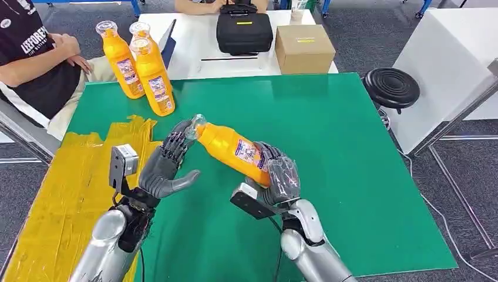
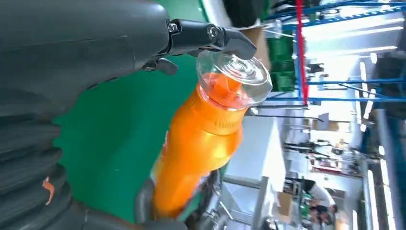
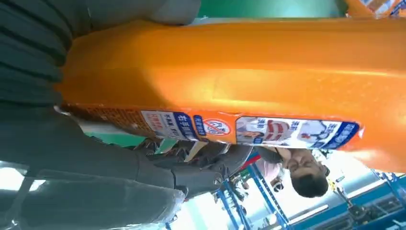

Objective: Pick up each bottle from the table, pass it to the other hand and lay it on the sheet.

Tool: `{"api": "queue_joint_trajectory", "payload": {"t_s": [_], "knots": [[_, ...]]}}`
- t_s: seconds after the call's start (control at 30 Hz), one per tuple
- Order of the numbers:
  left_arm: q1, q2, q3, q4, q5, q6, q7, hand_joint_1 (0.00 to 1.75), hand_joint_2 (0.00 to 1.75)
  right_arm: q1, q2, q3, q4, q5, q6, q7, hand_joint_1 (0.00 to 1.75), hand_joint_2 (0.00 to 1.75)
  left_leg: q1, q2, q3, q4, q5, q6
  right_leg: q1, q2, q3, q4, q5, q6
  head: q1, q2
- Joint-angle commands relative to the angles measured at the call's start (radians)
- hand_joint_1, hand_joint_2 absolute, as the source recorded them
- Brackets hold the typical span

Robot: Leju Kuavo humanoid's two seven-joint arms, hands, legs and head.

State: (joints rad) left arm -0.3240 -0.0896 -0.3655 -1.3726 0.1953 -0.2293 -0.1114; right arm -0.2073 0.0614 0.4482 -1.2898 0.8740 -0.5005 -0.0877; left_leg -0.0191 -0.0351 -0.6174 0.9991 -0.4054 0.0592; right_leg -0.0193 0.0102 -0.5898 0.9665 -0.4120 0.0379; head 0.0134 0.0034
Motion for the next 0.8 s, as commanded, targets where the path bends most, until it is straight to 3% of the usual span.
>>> {"api": "queue_joint_trajectory", "payload": {"t_s": [0.03,0.17,0.27,0.33,0.53,0.8], "knots": [[-0.021,0.019,-0.075,-0.001,0.009,-0.003,0.010,0.00,1.75,-0.059,0.023,-0.010,0.052,-0.001,-0.014,-0.015,1.75,1.75,0.002,0.005,0.004,0.001,-0.003,-0.005,0.002,0.001,0.005,-0.001,-0.002,-0.002,0.000,0.000],[-0.061,0.009,-0.104,-0.015,0.022,-0.004,0.028,0.00,1.75,-0.100,0.036,-0.001,0.092,-0.034,-0.027,-0.046,1.75,1.75,0.002,0.004,0.003,0.002,-0.003,-0.005,0.002,0.001,0.004,0.000,-0.002,-0.002,0.000,0.000],[-0.093,-0.002,-0.133,0.000,0.037,0.001,0.041,0.00,1.75,-0.125,0.042,0.018,0.108,-0.165,0.054,-0.125,1.75,1.75,0.002,0.004,0.003,0.002,-0.003,-0.006,0.002,0.000,0.004,0.001,-0.002,-0.003,0.000,0.000],[-0.107,-0.001,-0.147,0.011,0.048,0.012,0.042,0.00,1.75,-0.133,0.045,0.041,0.115,-0.170,0.050,-0.152,1.75,1.75,0.002,0.003,0.001,0.002,-0.002,-0.004,0.002,0.000,0.002,0.000,-0.001,-0.002,0.000,0.000],[-0.146,-0.013,-0.124,0.107,0.131,0.030,0.024,0.00,1.75,-0.120,0.064,0.058,0.094,-0.411,0.107,-0.316,1.75,1.75,0.001,0.002,0.002,0.000,-0.001,-0.003,0.001,0.000,0.002,0.000,-0.001,-0.002,0.000,0.000],[-0.151,-0.013,-0.122,0.117,0.134,0.030,0.022,0.00,1.75,-0.121,0.060,0.059,0.096,-0.418,0.109,-0.320,1.75,1.75,0.000,0.002,0.002,0.000,-0.001,-0.003,0.000,-0.001,0.002,-0.001,-0.001,-0.001,0.000,0.000]]}}
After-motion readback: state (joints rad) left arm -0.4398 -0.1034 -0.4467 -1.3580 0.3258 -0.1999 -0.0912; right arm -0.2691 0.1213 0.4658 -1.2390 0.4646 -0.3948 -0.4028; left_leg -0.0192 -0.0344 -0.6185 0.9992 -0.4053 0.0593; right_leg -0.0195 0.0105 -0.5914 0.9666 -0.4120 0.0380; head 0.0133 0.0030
